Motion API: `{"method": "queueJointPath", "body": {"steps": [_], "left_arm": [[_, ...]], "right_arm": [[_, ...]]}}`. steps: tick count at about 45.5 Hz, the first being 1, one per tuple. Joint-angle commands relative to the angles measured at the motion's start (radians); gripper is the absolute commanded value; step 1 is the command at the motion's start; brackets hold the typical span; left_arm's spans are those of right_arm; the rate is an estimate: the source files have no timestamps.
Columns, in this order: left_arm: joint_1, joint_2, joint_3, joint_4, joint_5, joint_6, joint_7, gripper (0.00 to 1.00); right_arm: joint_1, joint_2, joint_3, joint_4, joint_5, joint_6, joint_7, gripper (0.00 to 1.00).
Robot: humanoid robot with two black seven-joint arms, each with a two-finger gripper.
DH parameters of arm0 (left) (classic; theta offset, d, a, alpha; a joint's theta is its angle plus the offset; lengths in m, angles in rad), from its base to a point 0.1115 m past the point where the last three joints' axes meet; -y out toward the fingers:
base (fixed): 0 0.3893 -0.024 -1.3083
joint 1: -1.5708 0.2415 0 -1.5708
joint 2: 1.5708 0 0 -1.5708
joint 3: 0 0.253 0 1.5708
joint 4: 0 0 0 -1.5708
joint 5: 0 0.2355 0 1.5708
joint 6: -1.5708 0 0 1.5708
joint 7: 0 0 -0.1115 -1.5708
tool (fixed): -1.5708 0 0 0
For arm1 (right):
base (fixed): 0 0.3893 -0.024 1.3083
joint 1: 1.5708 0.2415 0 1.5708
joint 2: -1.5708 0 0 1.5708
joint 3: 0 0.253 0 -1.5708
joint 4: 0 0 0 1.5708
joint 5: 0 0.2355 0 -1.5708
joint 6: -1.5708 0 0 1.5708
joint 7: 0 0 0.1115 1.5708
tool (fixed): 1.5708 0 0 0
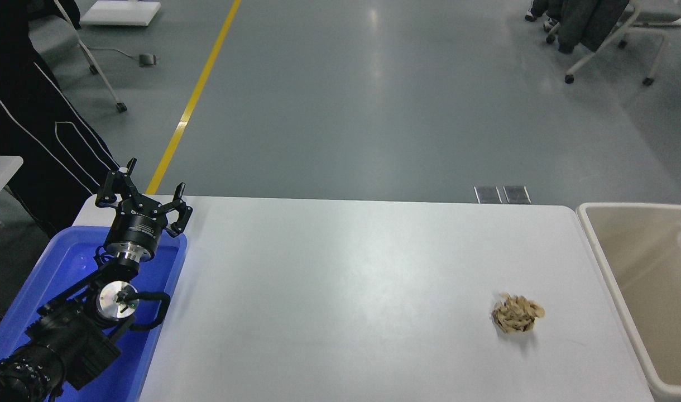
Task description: Dispose of the paper cup in the dustbin
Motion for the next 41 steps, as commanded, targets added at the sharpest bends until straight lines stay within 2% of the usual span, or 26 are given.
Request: {"method": "queueJointPath", "body": {"steps": [1, 8, 17, 28, 41], "left_arm": [[0.000, -0.001, 0.000, 0.000, 0.000, 0.000, 0.000, 1.00], [0.000, -0.001, 0.000, 0.000, 0.000, 0.000, 0.000, 1.00], [0.000, -0.001, 0.000, 0.000, 0.000, 0.000, 0.000, 1.00], [0.000, -0.001, 0.000, 0.000, 0.000, 0.000, 0.000, 1.00], [0.002, -0.001, 0.000, 0.000, 0.000, 0.000, 0.000, 1.00]], "right_arm": [[-0.112, 0.204, 0.000, -0.260, 0.103, -0.053, 0.038, 0.00], [-0.162, 0.271, -0.001, -0.326, 0.180, -0.083, 0.040, 0.00], [-0.236, 0.356, 0.000, -0.352, 0.200, -0.237, 0.038, 0.00], [-0.294, 0.382, -0.001, -0.355, 0.287, -0.306, 0.028, 0.00], [-0.317, 0.399, 0.000, -0.380, 0.376, -0.335, 0.026, 0.00]]}}
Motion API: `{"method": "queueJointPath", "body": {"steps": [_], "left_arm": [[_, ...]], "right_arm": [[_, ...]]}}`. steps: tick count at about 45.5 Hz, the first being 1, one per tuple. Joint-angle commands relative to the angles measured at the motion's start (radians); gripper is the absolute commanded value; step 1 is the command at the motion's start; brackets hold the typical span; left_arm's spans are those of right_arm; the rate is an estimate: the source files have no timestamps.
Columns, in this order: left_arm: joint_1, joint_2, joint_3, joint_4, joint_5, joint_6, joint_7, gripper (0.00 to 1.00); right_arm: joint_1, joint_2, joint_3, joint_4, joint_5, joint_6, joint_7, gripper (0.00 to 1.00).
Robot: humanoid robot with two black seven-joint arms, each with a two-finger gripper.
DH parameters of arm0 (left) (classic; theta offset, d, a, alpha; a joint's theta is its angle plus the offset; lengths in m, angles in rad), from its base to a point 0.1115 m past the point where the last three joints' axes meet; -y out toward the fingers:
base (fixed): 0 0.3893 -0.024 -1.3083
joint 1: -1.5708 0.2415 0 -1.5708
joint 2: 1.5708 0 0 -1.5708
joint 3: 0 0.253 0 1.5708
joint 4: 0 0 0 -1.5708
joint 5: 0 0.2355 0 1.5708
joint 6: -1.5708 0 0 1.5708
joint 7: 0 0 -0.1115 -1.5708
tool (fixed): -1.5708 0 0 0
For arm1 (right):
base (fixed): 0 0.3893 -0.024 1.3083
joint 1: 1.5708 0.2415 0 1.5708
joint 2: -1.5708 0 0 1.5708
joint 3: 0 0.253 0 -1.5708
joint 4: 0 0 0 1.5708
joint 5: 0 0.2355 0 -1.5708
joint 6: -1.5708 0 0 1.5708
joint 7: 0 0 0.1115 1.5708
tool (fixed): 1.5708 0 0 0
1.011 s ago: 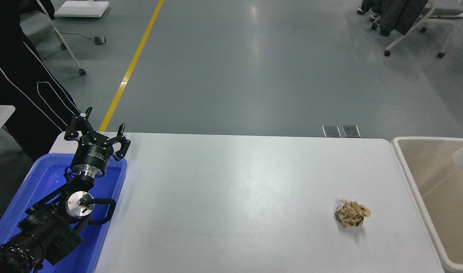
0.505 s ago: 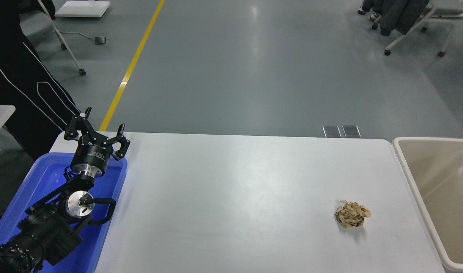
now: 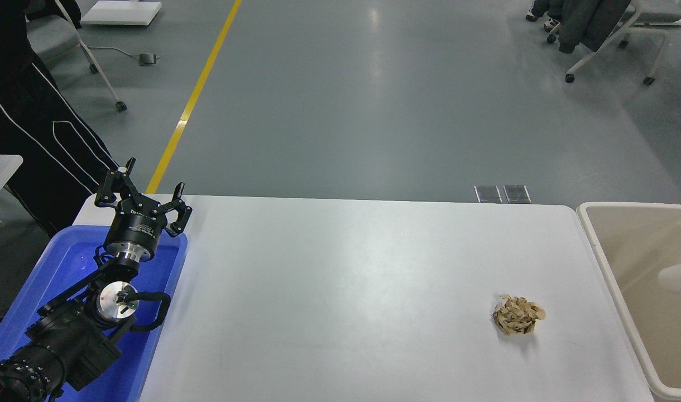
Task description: Dispose of the paper cup in the dustbin
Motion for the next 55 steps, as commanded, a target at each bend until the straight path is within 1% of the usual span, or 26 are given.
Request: {"method": "queueJointPath", "body": {"steps": [1, 26, 28, 32, 33, 34, 37, 38, 39, 41, 44, 45, 47, 55], "left_arm": [[0.000, 0.000, 0.000, 0.000, 0.000, 0.000, 0.000, 1.00], [0.000, 0.000, 0.000, 0.000, 0.000, 0.000, 0.000, 1.00], [0.000, 0.000, 0.000, 0.000, 0.000, 0.000, 0.000, 1.00], [0.000, 0.000, 0.000, 0.000, 0.000, 0.000, 0.000, 1.00], [0.000, 0.000, 0.000, 0.000, 0.000, 0.000, 0.000, 1.00], [0.001, 0.000, 0.000, 0.000, 0.000, 0.000, 0.000, 1.00], [0.000, 0.000, 0.000, 0.000, 0.000, 0.000, 0.000, 1.00], [0.001, 0.000, 0.000, 0.000, 0.000, 0.000, 0.000, 1.00], [0.000, 0.000, 0.000, 0.000, 0.000, 0.000, 0.000, 1.00], [0.000, 0.000, 0.000, 0.000, 0.000, 0.000, 0.000, 1.00], [0.001, 0.000, 0.000, 0.000, 0.000, 0.000, 0.000, 1.00], [0.001, 0.000, 0.000, 0.000, 0.000, 0.000, 0.000, 1.00], [0.000, 0.000, 0.000, 0.000, 0.000, 0.000, 0.000, 1.00], [0.000, 0.000, 0.000, 0.000, 0.000, 0.000, 0.000, 1.00]], "right_arm": [[-0.027, 0.029, 0.002, -0.024, 0.068, -0.047, -0.003, 0.00], [-0.035, 0.041, -0.004, -0.023, 0.079, -0.055, -0.002, 0.00], [-0.033, 0.041, -0.008, -0.023, 0.079, -0.057, -0.002, 0.16], [-0.033, 0.041, -0.012, -0.023, 0.079, -0.049, -0.002, 0.23], [-0.033, 0.041, -0.012, -0.023, 0.079, -0.048, -0.002, 0.26], [-0.033, 0.041, -0.011, -0.023, 0.079, -0.046, -0.002, 0.33], [-0.033, 0.041, -0.011, -0.023, 0.079, -0.046, -0.002, 0.63], [-0.033, 0.041, -0.011, -0.023, 0.079, -0.046, -0.002, 0.71], [-0.033, 0.041, -0.011, -0.023, 0.079, -0.046, -0.002, 0.74], [-0.033, 0.041, -0.011, -0.023, 0.079, -0.046, -0.002, 0.77], [-0.032, 0.041, -0.001, -0.023, 0.079, -0.049, -0.002, 0.93], [-0.030, 0.041, 0.000, -0.023, 0.079, -0.049, -0.002, 0.96], [-0.024, 0.040, -0.001, -0.023, 0.079, -0.046, -0.002, 0.98], [-0.004, 0.031, 0.000, -0.026, 0.079, -0.052, -0.002, 0.99]]}}
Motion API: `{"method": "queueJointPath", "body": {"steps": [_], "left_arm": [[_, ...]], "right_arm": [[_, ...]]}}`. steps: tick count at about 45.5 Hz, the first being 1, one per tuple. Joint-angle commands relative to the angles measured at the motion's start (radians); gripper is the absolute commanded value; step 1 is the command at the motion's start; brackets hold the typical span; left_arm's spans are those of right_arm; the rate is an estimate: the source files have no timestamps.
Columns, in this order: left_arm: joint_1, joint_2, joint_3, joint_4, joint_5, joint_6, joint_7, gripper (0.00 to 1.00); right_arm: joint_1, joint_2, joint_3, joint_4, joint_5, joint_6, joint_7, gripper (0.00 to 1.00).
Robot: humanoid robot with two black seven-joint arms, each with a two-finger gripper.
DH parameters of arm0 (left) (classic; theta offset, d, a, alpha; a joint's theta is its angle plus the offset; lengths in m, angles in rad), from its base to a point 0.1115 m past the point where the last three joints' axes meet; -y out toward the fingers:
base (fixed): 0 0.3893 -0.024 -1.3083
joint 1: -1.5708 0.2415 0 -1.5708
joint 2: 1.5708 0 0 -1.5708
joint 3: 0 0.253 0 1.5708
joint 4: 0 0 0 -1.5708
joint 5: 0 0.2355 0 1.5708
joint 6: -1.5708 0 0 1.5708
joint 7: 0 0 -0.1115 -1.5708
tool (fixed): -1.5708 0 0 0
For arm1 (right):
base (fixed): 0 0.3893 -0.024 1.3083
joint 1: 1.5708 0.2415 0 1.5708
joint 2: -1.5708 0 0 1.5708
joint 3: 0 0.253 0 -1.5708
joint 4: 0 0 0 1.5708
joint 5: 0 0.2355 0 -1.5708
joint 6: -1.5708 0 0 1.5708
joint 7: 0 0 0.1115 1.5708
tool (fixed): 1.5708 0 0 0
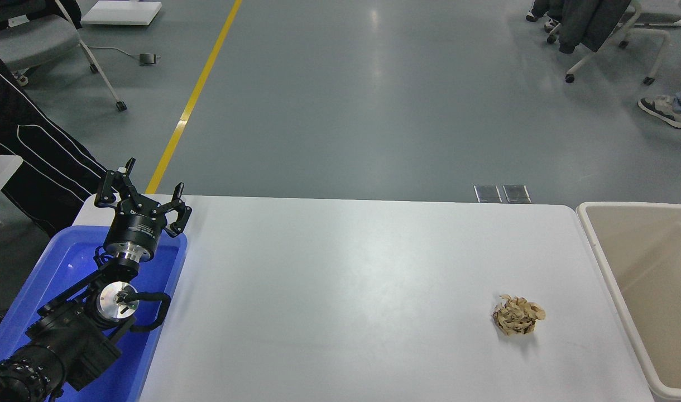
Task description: Dispose of the paper cup in the dustbin
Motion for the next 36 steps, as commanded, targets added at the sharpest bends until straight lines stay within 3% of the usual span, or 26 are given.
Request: {"method": "queueJointPath", "body": {"steps": [1, 31, 36], "left_arm": [[0.001, 0.000, 0.000, 0.000, 0.000, 0.000, 0.000, 1.00], [0.001, 0.000, 0.000, 0.000, 0.000, 0.000, 0.000, 1.00], [-0.001, 0.000, 0.000, 0.000, 0.000, 0.000, 0.000, 1.00]], "right_arm": [[0.025, -0.010, 0.003, -0.002, 0.000, -0.003, 0.000, 0.99], [0.099, -0.011, 0.006, -0.052, 0.002, -0.023, 0.003, 0.99], [0.111, -0.024, 0.076, 0.020, 0.098, 0.002, 0.008, 0.99]]}}
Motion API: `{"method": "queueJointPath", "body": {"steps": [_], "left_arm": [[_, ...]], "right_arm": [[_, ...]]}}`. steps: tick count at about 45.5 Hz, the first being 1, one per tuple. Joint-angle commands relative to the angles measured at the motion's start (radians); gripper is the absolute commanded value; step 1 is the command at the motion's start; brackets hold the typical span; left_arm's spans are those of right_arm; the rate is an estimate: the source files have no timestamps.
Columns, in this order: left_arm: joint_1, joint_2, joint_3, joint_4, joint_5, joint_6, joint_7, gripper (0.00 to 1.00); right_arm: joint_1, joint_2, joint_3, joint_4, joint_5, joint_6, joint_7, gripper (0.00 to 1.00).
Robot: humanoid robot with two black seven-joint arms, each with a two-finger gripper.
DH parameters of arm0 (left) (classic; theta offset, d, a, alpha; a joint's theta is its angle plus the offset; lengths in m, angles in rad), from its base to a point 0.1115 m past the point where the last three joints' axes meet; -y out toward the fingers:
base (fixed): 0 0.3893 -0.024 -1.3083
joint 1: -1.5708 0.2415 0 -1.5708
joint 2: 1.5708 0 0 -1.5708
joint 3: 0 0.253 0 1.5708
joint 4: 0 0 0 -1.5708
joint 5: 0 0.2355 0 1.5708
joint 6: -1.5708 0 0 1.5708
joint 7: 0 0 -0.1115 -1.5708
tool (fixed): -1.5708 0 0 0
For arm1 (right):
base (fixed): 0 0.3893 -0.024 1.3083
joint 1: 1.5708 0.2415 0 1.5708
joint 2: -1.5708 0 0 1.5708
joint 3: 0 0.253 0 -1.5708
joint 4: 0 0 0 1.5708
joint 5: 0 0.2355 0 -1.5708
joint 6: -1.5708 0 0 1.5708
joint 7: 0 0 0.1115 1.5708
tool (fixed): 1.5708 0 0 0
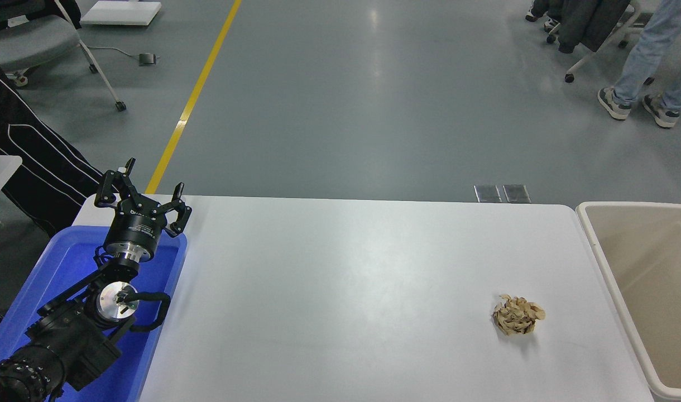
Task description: Dispose of the paper cup in the dustbin
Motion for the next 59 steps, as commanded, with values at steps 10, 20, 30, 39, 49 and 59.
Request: {"method": "queueJointPath", "body": {"steps": [10, 20, 30, 39, 49, 59], "left_arm": [[0.001, 0.000, 0.000, 0.000, 0.000, 0.000, 0.000, 1.00], [0.001, 0.000, 0.000, 0.000, 0.000, 0.000, 0.000, 1.00], [-0.001, 0.000, 0.000, 0.000, 0.000, 0.000, 0.000, 1.00], [0.001, 0.000, 0.000, 0.000, 0.000, 0.000, 0.000, 1.00], [0.001, 0.000, 0.000, 0.000, 0.000, 0.000, 0.000, 1.00], [0.001, 0.000, 0.000, 0.000, 0.000, 0.000, 0.000, 1.00]], "right_arm": [[0.010, -0.204, 0.377, 0.515, 0.205, 0.016, 0.016, 0.99], [-0.071, -0.184, 0.746, 0.700, 0.203, 0.017, 0.054, 0.99], [-0.117, -0.041, 0.890, 0.730, 0.163, 0.016, 0.180, 0.99], [-0.134, 0.088, 0.930, 0.735, 0.091, 0.016, 0.231, 0.99], [-0.144, 0.177, 0.933, 0.735, 0.064, 0.017, 0.295, 0.99], [-0.131, 0.201, 0.924, 0.694, 0.067, 0.014, 0.321, 0.99]]}}
